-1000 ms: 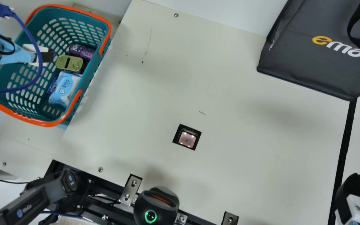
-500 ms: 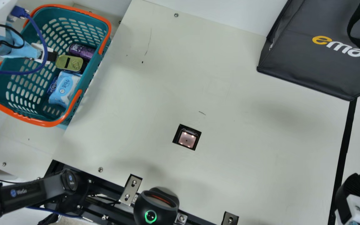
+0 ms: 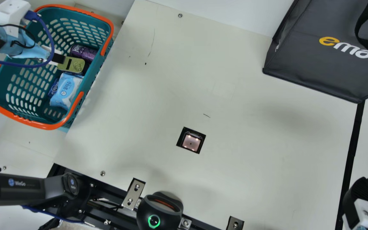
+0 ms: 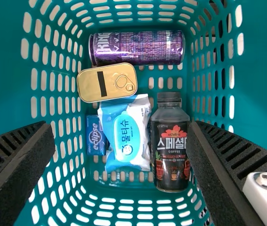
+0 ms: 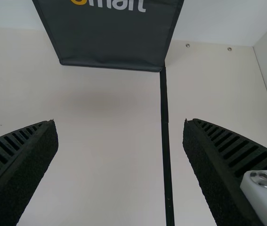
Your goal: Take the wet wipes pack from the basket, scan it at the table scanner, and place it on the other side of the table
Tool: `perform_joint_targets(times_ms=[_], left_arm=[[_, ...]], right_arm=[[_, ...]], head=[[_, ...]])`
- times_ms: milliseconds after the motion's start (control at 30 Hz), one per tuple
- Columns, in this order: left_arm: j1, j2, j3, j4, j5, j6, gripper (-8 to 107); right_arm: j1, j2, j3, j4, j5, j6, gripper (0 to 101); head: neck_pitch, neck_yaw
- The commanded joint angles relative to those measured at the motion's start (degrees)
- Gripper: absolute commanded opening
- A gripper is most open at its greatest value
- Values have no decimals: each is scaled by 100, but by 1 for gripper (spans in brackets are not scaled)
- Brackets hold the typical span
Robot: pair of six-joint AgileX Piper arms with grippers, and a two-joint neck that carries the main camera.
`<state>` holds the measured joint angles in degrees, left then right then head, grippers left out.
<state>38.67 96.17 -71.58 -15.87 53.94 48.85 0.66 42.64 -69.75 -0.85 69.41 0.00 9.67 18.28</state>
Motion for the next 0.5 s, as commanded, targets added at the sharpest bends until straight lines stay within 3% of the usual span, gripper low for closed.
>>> perform_joint_targets(times_ms=[0, 467], left_arm=[[-5, 83, 15, -1, -47, 17, 90], [-128, 569, 163, 59, -530, 13, 90]], right_arm=[[0, 0, 0, 0, 0, 0, 95], [0, 0, 0, 0, 0, 0, 95]], head=[[-175, 14], [-175, 14]])
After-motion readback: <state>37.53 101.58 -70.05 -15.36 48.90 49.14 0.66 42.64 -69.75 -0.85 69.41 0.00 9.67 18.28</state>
